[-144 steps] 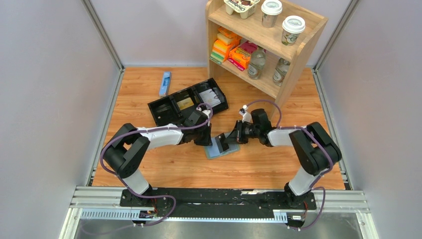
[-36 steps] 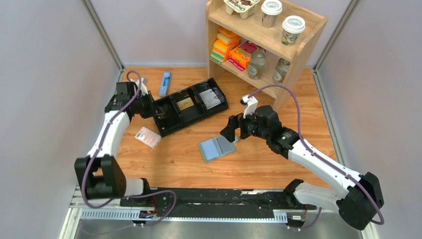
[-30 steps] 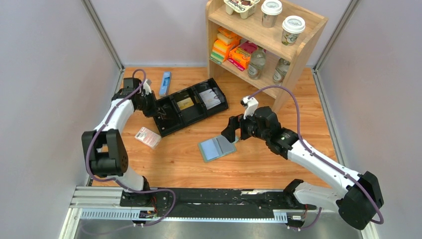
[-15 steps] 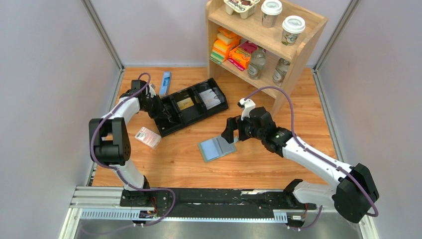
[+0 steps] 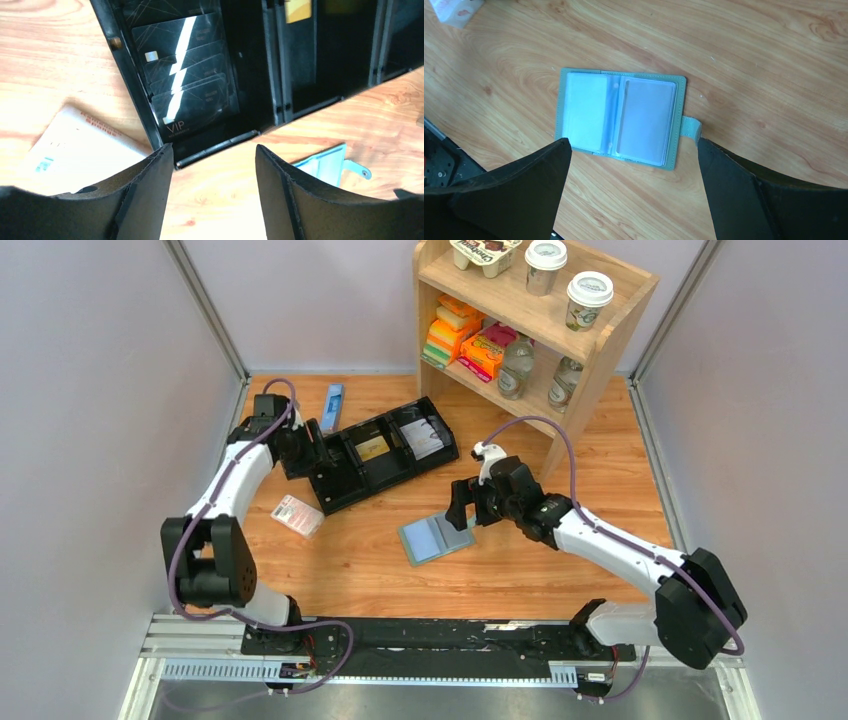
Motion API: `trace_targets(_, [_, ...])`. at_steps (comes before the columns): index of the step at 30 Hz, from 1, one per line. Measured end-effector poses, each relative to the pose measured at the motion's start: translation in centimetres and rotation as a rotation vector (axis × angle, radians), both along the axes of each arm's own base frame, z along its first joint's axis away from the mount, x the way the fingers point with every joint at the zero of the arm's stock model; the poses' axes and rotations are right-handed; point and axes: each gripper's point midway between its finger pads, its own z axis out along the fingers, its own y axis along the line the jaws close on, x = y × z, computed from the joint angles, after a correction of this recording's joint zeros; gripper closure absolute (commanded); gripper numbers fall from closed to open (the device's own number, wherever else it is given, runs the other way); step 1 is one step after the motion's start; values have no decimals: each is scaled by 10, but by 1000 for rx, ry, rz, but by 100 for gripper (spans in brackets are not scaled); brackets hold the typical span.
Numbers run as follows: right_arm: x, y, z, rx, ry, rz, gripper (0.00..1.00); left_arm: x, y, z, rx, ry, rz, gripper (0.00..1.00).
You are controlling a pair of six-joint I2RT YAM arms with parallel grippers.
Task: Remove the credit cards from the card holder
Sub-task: Place the credit card in the storage box, then remove the credit card from the card holder.
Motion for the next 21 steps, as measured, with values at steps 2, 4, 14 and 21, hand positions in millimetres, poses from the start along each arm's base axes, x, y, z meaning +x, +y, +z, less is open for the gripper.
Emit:
trace_targets(2, [0,-2,-10,-21,25,-12,2,-5,-3,18,39,-51,-10,27])
trace_targets(4, [2,-4,-20,-47,53,-30,3,-12,-13,34,67,-111,-39,27])
trace_targets(14, [13,-7,-61,-159,160,-112,27,-91,-98,33,73,-202,-283,35])
trace_targets(21, [11,-3,-70,-196,175,-129,32,-115,-152,6,76,-167,-431,36])
